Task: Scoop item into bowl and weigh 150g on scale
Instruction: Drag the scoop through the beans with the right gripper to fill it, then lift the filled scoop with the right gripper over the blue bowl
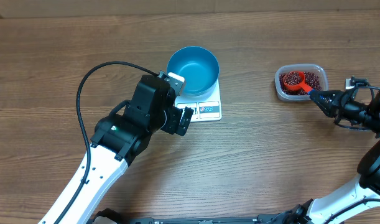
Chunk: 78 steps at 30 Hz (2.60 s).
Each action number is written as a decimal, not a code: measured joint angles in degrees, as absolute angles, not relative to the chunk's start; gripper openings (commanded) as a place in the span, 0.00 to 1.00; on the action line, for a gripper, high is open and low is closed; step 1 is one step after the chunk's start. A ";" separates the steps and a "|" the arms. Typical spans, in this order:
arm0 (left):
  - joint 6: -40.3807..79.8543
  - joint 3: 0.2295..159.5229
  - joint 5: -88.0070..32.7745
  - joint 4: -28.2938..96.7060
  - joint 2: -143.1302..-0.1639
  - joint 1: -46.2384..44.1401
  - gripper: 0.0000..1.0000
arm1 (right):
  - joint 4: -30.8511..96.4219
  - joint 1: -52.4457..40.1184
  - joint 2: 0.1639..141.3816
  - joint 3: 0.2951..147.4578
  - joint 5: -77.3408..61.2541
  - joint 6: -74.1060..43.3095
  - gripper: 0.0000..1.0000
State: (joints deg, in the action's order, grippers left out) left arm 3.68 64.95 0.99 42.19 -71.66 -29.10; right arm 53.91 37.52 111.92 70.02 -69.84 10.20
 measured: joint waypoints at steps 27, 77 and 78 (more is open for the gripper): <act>3.68 64.95 0.99 42.19 -71.66 -29.10 1.00 | 56.16 35.27 111.94 70.00 -85.71 14.11 0.04; 3.68 64.95 0.99 42.19 -71.66 -29.10 1.00 | 36.53 -4.95 111.94 83.90 -60.55 6.52 0.04; 3.68 64.95 1.02 42.19 -71.66 -29.10 1.00 | 36.10 -5.39 111.94 83.90 -59.46 7.22 0.04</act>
